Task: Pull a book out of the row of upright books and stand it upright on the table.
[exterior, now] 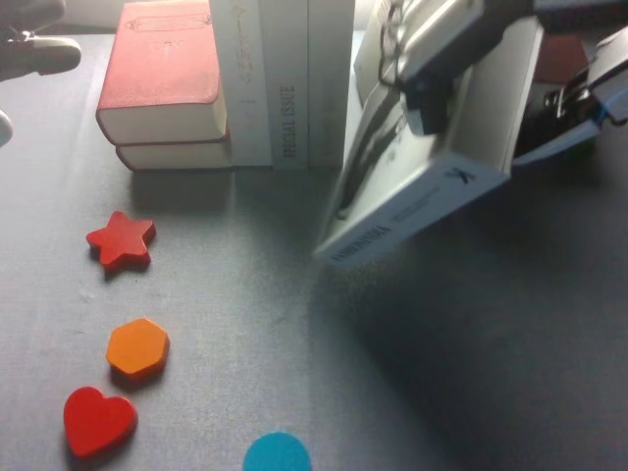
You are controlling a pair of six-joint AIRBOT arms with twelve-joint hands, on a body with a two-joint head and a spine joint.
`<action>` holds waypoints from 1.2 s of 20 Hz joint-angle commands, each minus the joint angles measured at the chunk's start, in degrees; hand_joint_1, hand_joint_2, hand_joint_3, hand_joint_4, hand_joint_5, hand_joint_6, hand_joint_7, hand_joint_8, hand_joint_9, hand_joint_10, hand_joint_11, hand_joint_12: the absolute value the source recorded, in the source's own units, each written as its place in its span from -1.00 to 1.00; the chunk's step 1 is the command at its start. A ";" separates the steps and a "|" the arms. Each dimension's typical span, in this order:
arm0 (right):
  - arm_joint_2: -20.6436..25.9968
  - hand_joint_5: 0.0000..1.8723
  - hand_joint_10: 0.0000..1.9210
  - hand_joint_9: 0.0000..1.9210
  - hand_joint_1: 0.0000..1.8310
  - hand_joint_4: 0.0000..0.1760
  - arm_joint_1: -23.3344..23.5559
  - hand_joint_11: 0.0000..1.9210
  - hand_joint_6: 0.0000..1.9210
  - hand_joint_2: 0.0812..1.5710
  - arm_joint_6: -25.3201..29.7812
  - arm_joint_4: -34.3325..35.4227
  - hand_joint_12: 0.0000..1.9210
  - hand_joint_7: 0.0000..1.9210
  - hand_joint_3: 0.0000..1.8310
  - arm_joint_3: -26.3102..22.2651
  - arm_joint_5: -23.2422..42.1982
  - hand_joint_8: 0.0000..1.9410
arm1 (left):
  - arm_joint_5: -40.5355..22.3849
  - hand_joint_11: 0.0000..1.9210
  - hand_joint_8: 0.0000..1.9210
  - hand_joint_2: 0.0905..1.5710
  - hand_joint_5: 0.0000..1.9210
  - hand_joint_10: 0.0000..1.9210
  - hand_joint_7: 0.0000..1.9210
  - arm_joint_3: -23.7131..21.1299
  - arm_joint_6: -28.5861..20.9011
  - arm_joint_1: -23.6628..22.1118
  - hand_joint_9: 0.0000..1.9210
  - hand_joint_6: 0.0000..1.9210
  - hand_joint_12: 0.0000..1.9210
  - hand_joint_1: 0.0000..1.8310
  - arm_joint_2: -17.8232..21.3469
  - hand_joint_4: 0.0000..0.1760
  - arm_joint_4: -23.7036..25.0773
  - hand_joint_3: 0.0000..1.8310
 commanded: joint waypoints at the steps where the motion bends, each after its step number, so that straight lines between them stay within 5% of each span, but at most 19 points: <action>1: 0.24 -0.08 0.23 0.04 0.51 -1.00 1.05 -0.26 -0.02 0.39 -1.11 7.02 0.48 -0.03 -1.00 -0.18 -0.31 0.10 | -6.76 -0.88 -1.00 0.12 -0.47 -0.82 -0.46 0.01 -0.61 -0.25 -0.23 -0.99 0.29 0.12 0.05 -0.94 -2.63 -1.00; 8: 2.51 -0.06 0.22 0.04 0.51 -1.00 -2.94 -0.26 -0.05 0.39 -14.24 24.36 0.48 -0.03 -1.00 -1.75 2.84 0.10 | -6.96 -0.90 -1.00 0.11 -0.46 -0.31 -0.45 -0.13 -0.61 0.22 -0.44 -1.00 0.43 0.19 0.08 -0.97 -2.93 -1.00; 12: 1.10 0.02 0.18 0.07 0.51 -1.00 -7.24 -0.26 -0.10 0.37 -18.20 31.60 0.48 -0.03 -1.00 -0.96 4.98 0.06 | -6.96 -0.86 -1.00 0.11 -0.46 -0.27 -0.47 -0.26 -0.61 0.26 -0.48 -1.00 0.36 0.17 0.05 -1.00 -2.94 -1.00; 13: 0.46 -0.08 0.24 0.03 0.51 -1.00 -9.72 -0.26 -0.03 0.40 -21.11 36.03 0.48 -0.04 -1.00 -0.46 6.50 0.12 | -6.99 -0.83 -0.99 0.08 -0.45 -0.31 -0.43 -0.25 -0.61 0.28 -0.43 -0.99 0.32 0.20 0.02 -0.97 -2.98 -1.00; 17: -2.73 0.00 0.20 0.06 0.51 -1.00 -17.66 -0.26 -0.08 0.38 -26.49 46.14 0.49 -0.03 -1.00 3.01 9.99 0.08 | -7.67 -0.93 -1.00 0.09 -0.46 -0.37 -0.48 -0.14 -0.61 0.56 -0.43 -1.00 0.37 0.17 0.02 -0.70 -3.37 -1.00; 24: -9.25 -0.06 0.22 0.04 0.51 -1.00 -22.00 -0.26 -0.06 0.39 -27.11 52.54 0.48 -0.03 -1.00 9.97 12.29 0.11 | -9.00 -0.89 -0.98 0.10 -0.45 -0.41 -0.43 0.57 -0.61 0.90 -0.40 -0.99 0.33 0.17 -0.69 -0.75 -4.13 -1.00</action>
